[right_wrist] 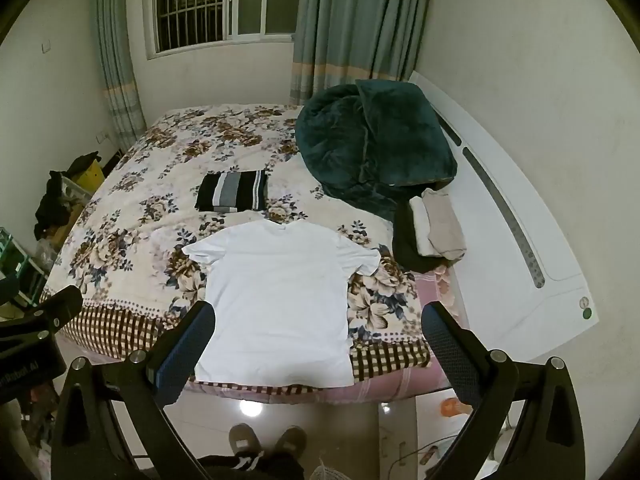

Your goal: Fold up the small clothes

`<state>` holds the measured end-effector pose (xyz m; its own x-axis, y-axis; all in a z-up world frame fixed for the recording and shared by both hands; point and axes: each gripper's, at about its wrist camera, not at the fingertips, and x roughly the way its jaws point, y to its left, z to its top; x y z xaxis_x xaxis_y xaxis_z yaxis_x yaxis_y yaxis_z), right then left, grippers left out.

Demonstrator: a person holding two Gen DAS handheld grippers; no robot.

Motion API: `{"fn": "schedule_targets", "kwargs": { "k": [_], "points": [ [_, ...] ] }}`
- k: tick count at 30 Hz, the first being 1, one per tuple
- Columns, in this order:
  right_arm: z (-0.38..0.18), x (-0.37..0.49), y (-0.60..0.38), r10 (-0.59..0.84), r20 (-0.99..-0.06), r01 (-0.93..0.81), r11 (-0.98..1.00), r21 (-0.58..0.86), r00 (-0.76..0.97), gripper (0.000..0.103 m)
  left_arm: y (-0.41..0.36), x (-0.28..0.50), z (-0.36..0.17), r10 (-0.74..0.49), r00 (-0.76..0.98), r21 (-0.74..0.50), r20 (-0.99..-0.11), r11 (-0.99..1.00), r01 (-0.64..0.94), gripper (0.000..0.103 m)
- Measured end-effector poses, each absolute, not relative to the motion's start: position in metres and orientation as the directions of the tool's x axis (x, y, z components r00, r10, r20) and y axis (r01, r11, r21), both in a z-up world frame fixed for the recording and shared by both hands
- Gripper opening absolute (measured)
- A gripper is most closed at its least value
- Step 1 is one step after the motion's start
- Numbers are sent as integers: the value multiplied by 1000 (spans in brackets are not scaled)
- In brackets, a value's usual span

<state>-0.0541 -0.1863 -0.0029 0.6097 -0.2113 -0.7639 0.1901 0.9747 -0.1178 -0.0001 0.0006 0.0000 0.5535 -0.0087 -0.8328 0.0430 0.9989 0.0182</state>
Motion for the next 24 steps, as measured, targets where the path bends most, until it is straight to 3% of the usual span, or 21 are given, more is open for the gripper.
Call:
{"fn": "schedule_targets", "kwargs": {
  "k": [24],
  "points": [
    [16,-43,-173,-195,-752,175,979,-107,629,103,15,7,8,-1,560,25,-828,999,39,103]
  ]
}}
